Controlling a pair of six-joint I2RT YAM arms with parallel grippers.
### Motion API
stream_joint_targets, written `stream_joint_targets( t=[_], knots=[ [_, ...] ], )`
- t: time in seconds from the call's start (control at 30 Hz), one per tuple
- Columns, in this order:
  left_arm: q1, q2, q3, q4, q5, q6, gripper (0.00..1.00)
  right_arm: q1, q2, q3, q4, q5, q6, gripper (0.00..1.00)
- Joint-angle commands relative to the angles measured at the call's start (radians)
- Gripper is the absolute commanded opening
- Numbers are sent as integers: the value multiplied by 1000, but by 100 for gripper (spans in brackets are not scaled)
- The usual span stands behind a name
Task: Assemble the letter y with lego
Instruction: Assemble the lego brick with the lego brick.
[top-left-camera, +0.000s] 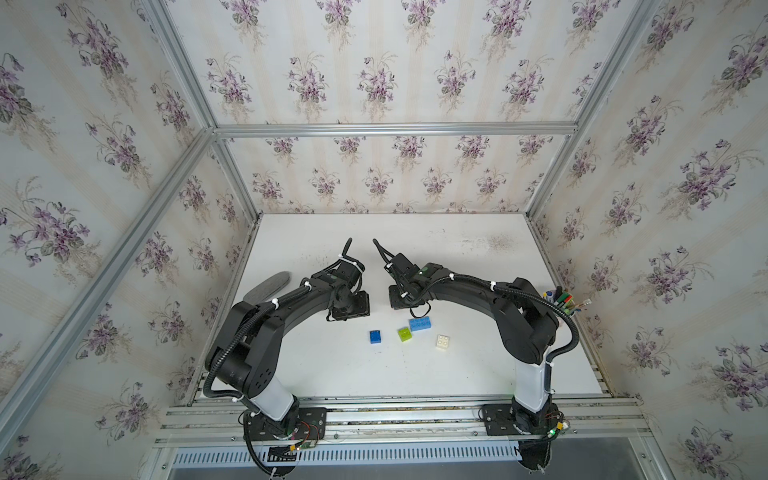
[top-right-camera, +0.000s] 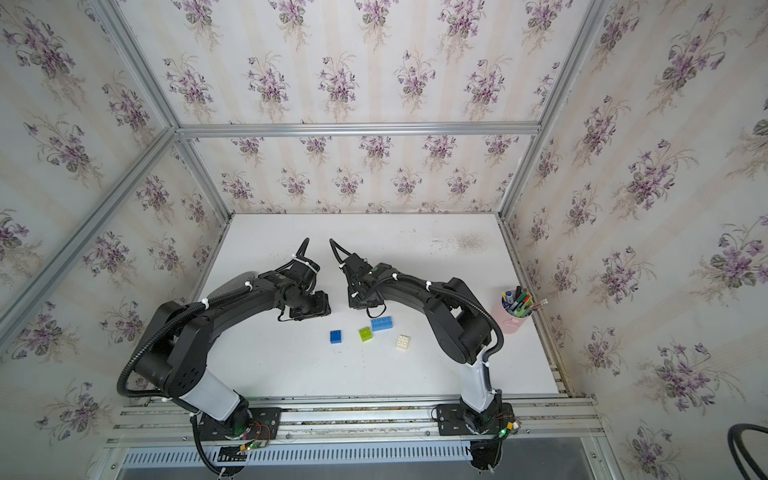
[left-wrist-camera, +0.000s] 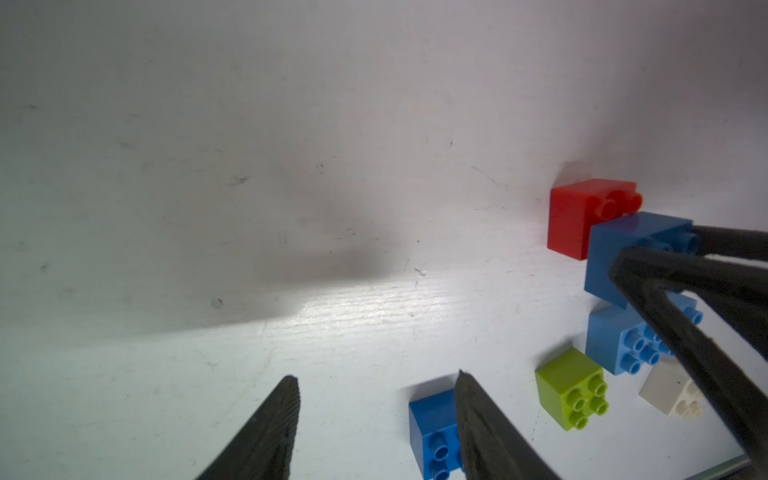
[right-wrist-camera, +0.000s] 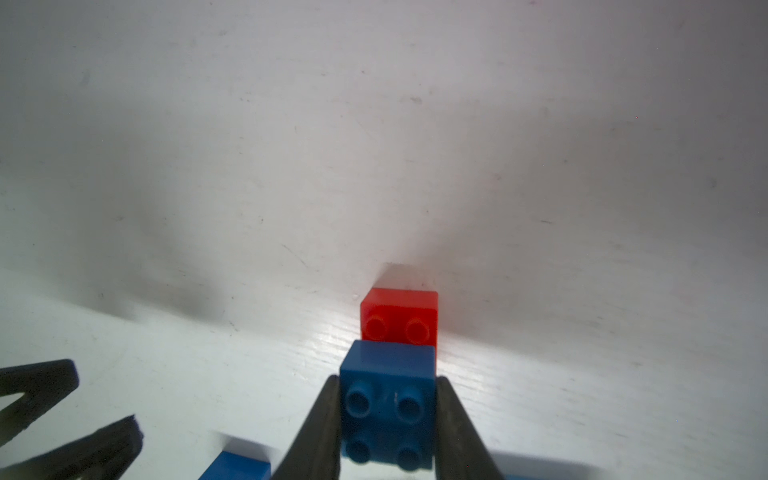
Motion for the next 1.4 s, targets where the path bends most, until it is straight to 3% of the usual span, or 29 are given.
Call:
stream_joint_targets(
  t=[0.0, 0.93, 1.37],
  knots=[
    [2, -12, -4, 5, 4, 2, 62, -3, 9, -22, -133, 25, -6, 21],
    [4, -8, -3, 20, 16, -3, 62, -5, -14, -23, -164, -24, 10, 21],
    [7, -3, -1, 23, 22, 0, 62, -20, 99, 38, -188, -30, -48, 20]
  ],
)
